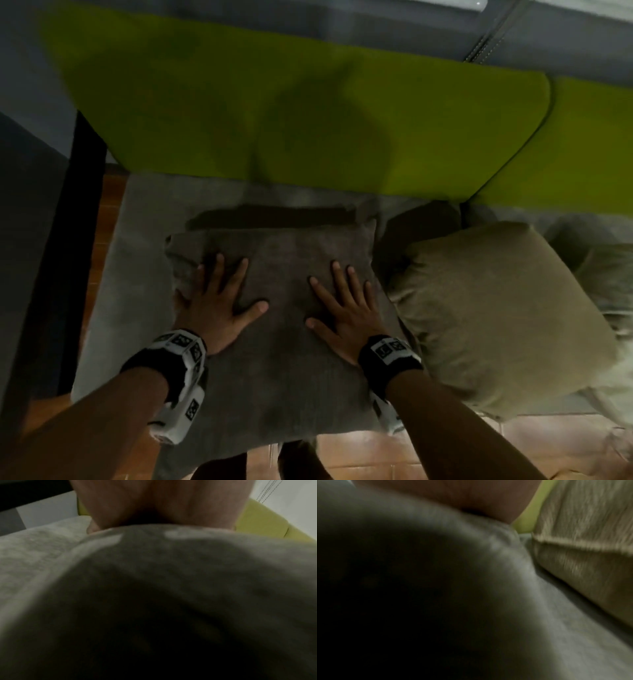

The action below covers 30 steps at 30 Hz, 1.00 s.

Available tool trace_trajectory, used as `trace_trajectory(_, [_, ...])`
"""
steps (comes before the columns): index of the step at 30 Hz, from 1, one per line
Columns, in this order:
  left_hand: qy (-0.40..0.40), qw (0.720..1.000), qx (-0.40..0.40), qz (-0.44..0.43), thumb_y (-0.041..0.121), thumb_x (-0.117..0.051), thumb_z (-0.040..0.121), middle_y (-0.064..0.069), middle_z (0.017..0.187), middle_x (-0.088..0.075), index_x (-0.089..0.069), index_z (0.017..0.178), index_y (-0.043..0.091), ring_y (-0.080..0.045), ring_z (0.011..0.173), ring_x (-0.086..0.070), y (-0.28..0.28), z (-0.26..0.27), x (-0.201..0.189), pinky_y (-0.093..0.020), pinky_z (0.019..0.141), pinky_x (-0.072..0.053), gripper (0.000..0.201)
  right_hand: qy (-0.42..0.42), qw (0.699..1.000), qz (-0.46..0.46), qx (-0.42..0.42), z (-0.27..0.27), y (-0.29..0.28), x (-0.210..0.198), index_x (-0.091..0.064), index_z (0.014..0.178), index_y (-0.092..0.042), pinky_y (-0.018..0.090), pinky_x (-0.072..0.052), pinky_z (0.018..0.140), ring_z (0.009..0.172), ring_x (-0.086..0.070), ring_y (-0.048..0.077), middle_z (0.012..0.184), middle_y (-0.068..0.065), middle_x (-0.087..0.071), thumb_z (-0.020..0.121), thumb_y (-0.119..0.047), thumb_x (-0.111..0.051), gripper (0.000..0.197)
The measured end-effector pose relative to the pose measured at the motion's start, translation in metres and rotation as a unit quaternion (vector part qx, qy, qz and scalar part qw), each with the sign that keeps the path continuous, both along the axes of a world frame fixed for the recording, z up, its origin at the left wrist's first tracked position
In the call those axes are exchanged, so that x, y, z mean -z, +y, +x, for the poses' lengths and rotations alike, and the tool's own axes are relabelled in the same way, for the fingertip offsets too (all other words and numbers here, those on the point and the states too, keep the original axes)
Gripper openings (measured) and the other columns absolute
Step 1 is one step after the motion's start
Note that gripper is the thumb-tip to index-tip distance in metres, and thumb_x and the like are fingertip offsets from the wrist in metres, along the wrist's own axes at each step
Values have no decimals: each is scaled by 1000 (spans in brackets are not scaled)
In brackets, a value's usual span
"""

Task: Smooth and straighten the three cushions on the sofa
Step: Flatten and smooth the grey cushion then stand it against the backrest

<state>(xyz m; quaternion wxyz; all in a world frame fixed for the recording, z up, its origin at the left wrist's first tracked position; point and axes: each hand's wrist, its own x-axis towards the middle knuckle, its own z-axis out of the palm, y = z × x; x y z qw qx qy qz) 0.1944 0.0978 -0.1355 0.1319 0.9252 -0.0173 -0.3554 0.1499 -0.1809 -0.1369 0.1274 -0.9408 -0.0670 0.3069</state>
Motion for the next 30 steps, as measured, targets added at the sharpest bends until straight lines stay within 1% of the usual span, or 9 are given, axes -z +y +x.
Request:
trace_trajectory(4, [38, 998, 24, -33, 101, -14, 58, 12, 161, 29, 24, 139, 64, -27, 151, 15, 4, 26, 6, -67, 116, -6, 96, 65, 994, 13, 81, 12, -2, 13, 21, 143, -70, 60, 9, 122, 153, 27, 26, 163, -14, 34, 83, -92, -19, 75])
trace_trajectory(9, [-64, 991, 43, -108, 101, -15, 59, -3, 166, 15, 10, 148, 56, -32, 151, 14, 13, 41, -19, -59, 119, -14, 103, 86, 974, 94, 188, 6, 19, -9, 14, 144, -70, 57, 0, 125, 154, 20, 33, 162, -17, 31, 86, -88, -27, 74])
trace_trajectory(12, [-120, 984, 99, -86, 88, -17, 75, -5, 166, 13, 2, 153, 50, -37, 151, 9, 22, 29, -45, -66, 113, -23, 89, 75, 974, 113, 182, 1, 36, -31, 14, 141, -74, 62, 1, 124, 153, 24, 30, 158, -22, 32, 88, -87, -26, 67])
trace_trajectory(15, [-100, 989, 87, -63, 94, -19, 69, 3, 162, 29, 17, 147, 56, -35, 149, 20, 16, -8, -57, -67, 113, -14, 94, -7, 994, 25, 110, 3, 36, -57, 6, 152, -62, 73, 11, 116, 150, 31, 31, 164, -14, 30, 92, -82, -19, 68])
trace_trajectory(18, [-89, 992, 83, -37, 104, -24, 51, 2, 158, 38, 24, 147, 51, -38, 148, 22, 10, -37, -41, -69, 113, -14, 119, -161, 985, 17, -53, 10, 33, -71, -6, 160, -45, 75, 4, 116, 156, 16, 34, 171, -7, 13, 98, -70, -29, 71])
trace_trajectory(21, [-80, 992, 97, -15, 104, -22, 53, -4, 163, 26, 14, 153, 45, -45, 149, 8, 7, -48, -21, -77, 103, -24, 122, -82, 984, 28, -153, 21, 22, -49, 0, 157, -55, 69, 11, 119, 155, 21, 30, 170, -14, 16, 98, -74, -27, 68])
trace_trajectory(24, [-78, 991, 112, -7, 103, -21, 56, -4, 166, 14, 5, 154, 47, -45, 149, -2, 0, -42, -7, -78, 99, -27, 116, 3, 997, -10, -77, 34, 9, -16, 9, 151, -64, 68, 9, 118, 153, 25, 28, 166, -20, 24, 87, -89, -22, 75])
trace_trajectory(26, [-82, 991, 106, -11, 103, -19, 54, -1, 165, 19, 11, 151, 51, -43, 150, 3, -6, -31, -1, -76, 102, -25, 114, 49, 999, -21, 6, 45, 0, 2, 15, 147, -67, 64, 8, 121, 153, 21, 26, 166, -19, 23, 78, -97, -19, 83])
trace_trajectory(30, [-69, 991, 114, -29, 105, -18, 47, 7, 158, 36, 24, 144, 56, -38, 149, 17, 0, -7, 5, -73, 110, -16, 117, 125, 971, 35, 200, 68, -28, 25, 3, 157, -52, 53, 4, 125, 157, 10, 26, 171, -9, 7, 73, -100, -7, 97])
